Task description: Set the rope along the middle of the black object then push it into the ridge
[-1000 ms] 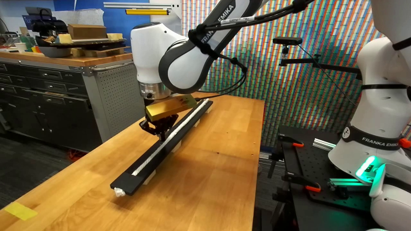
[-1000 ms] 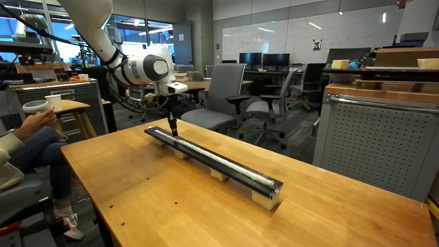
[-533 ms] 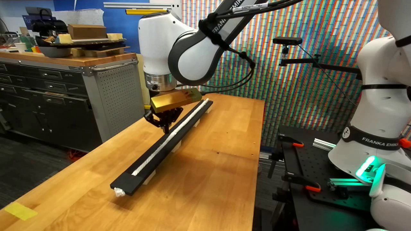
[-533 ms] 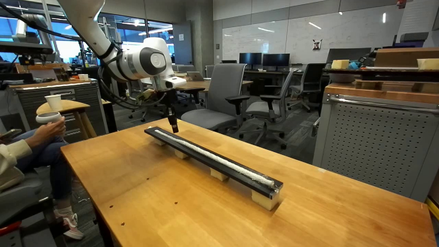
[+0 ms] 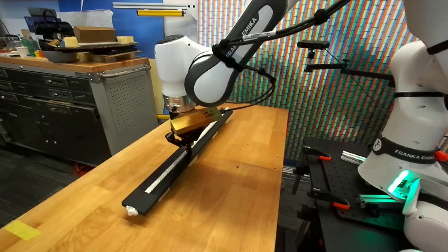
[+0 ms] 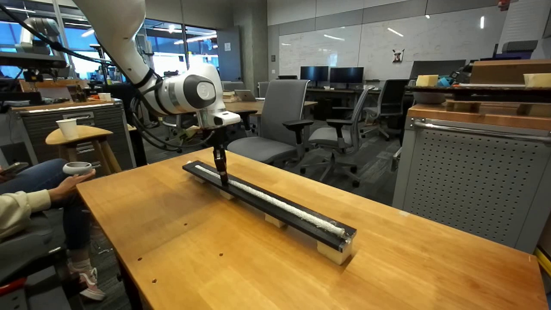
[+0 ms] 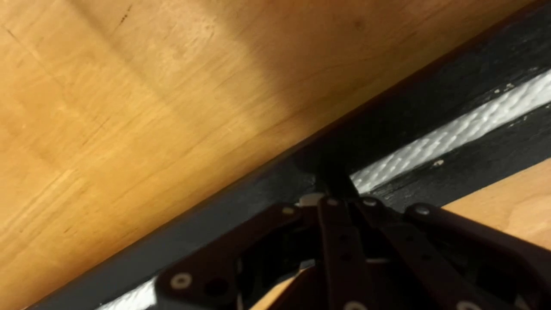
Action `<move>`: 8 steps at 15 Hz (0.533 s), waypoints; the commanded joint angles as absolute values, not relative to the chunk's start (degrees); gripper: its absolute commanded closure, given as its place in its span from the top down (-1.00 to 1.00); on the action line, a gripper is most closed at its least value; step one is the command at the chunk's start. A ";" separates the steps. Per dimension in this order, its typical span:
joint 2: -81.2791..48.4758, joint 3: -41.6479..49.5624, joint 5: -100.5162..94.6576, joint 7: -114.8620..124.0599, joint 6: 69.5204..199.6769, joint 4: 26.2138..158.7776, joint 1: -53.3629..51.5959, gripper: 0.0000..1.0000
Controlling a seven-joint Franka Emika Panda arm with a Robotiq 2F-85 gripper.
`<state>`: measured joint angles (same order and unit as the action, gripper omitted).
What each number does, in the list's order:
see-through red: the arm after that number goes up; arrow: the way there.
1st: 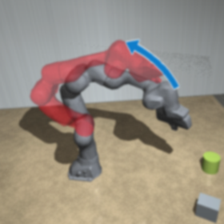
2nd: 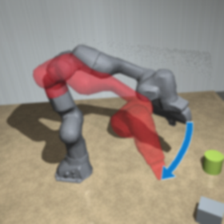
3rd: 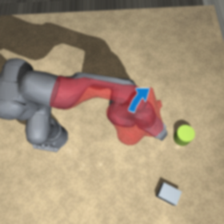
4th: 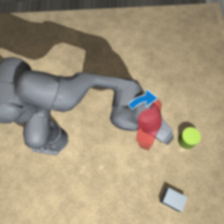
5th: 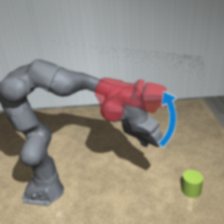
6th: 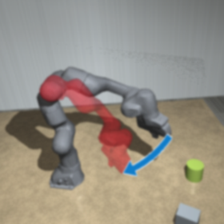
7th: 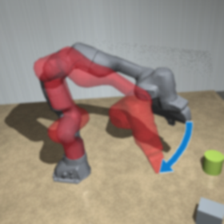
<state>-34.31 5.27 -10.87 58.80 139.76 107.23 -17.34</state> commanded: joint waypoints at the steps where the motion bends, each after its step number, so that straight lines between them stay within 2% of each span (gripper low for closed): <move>1: -38.60 4.79 -9.85 57.13 136.48 102.78 -15.92 -0.96; 8: -34.16 6.05 -12.60 59.51 137.77 105.17 -17.86 -0.96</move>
